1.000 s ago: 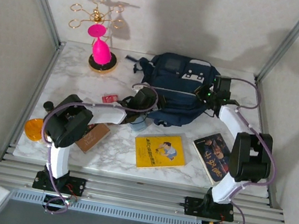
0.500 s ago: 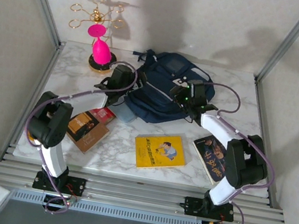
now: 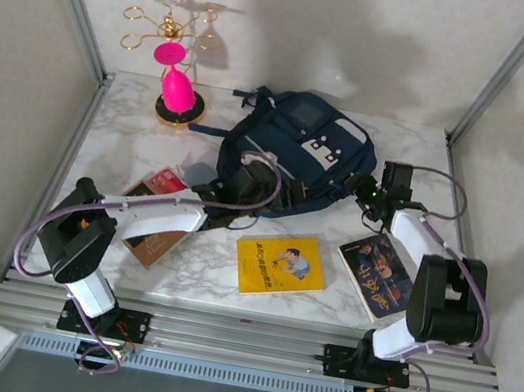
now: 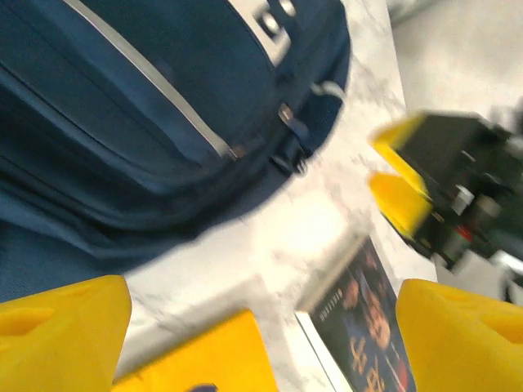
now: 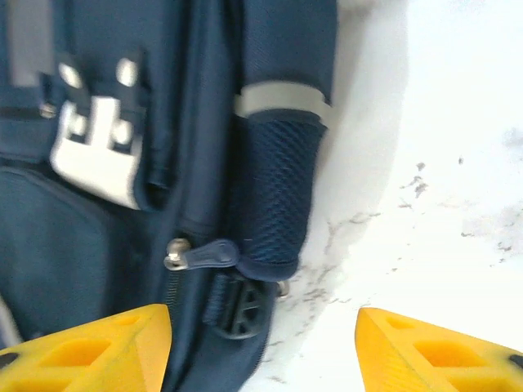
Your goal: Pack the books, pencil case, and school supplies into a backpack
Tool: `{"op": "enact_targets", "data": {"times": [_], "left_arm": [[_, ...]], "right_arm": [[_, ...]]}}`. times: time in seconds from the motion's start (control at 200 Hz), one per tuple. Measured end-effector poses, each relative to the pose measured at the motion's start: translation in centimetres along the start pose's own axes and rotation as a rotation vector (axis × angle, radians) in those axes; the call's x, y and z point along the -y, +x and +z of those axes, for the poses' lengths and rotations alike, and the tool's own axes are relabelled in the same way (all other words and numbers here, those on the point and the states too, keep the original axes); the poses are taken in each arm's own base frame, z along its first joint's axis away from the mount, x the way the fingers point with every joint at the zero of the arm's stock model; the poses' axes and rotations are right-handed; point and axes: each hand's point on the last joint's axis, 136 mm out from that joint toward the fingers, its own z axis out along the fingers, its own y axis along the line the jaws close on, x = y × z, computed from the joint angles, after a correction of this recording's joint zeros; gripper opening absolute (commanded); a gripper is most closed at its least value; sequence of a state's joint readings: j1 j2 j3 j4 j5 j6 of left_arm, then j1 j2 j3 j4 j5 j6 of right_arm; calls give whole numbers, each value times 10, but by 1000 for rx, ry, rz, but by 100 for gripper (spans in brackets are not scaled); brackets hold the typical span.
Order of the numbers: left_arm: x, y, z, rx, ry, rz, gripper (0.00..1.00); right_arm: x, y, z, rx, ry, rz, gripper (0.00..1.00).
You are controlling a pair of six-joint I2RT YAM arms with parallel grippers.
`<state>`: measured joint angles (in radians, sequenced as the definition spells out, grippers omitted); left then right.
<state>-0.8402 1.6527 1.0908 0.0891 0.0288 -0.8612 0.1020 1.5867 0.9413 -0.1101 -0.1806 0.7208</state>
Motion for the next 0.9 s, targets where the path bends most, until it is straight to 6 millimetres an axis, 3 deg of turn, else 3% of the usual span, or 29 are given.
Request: {"op": "enact_targets", "data": {"times": [0.17,0.381,0.541,0.686,0.816,0.901], "left_arm": [[1,52,26,-97,-26,1,78],[-21,75,63,-135,-80,14,72],[-30,65,78,-104,-104,65,68],[-39,35,82,-51,-102,86,66],[-47,21,84,-30,-112,103,66],[-50,17,84,-32,-113,111,65]], "right_arm": [[19,14,42,-112,-5,39,58],[9,12,70,-145,-80,47,52],[-4,7,77,-136,-147,56,43],[-23,2,79,-109,-218,54,34],[-36,-1,80,-98,-272,69,7],[-37,0,81,-104,-278,103,0]]}}
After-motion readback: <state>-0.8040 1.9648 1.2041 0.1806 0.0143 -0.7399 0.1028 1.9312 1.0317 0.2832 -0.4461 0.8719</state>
